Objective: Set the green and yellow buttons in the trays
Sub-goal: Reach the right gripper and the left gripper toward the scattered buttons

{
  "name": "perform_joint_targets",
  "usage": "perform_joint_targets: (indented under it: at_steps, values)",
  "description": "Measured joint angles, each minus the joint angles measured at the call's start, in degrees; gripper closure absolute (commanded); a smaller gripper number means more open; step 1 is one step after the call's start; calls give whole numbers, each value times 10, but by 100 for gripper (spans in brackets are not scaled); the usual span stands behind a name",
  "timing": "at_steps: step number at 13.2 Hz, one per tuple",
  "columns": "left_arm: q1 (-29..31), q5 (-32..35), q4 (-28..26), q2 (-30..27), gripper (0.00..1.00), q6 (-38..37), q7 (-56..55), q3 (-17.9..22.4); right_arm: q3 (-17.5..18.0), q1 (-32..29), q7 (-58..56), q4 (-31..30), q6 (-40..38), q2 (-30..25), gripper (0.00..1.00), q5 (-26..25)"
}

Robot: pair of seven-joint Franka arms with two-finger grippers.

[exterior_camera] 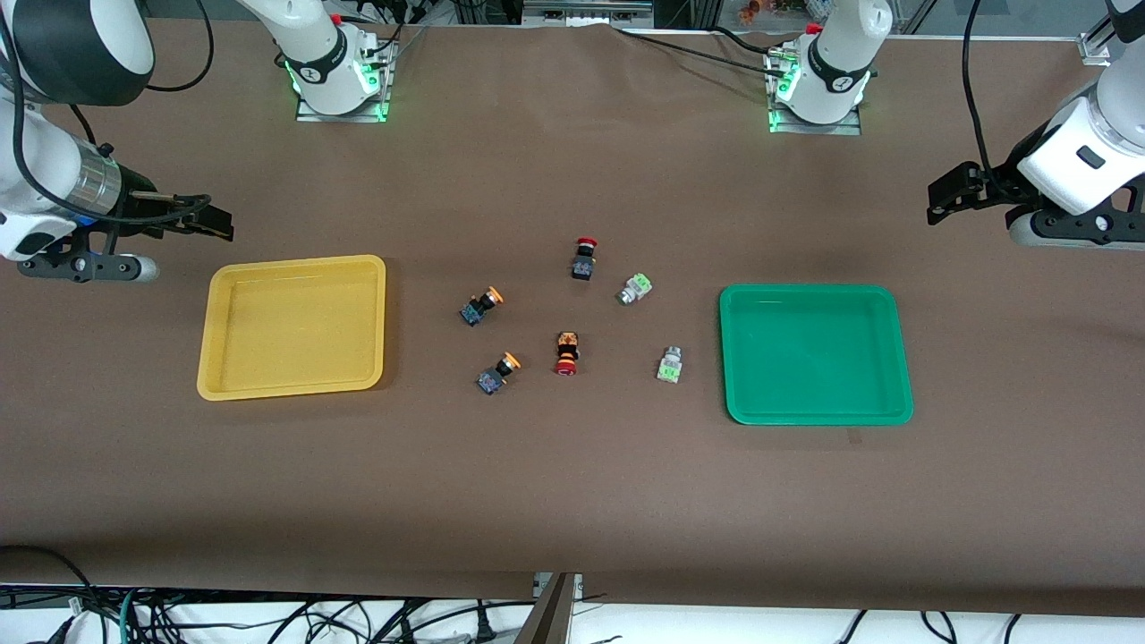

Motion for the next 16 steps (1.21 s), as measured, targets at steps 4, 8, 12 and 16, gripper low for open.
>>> perform_joint_targets:
  at_steps: [4,8,12,16]
  values:
    - [0,0,0,0,0,0,0,0,3,0,-1,-5,-1,-3,0,-1]
    - [-7,0,-4,20,0,-2,1,-2,8,3,1,-13,2,-1,0,-1]
    - [-80,0,24,161,0,55,0,-12,17,83,195,8,100,102,0,20]
    - [-154,-3,87,307,0,228,-3,-15,20,174,472,147,246,316,0,61]
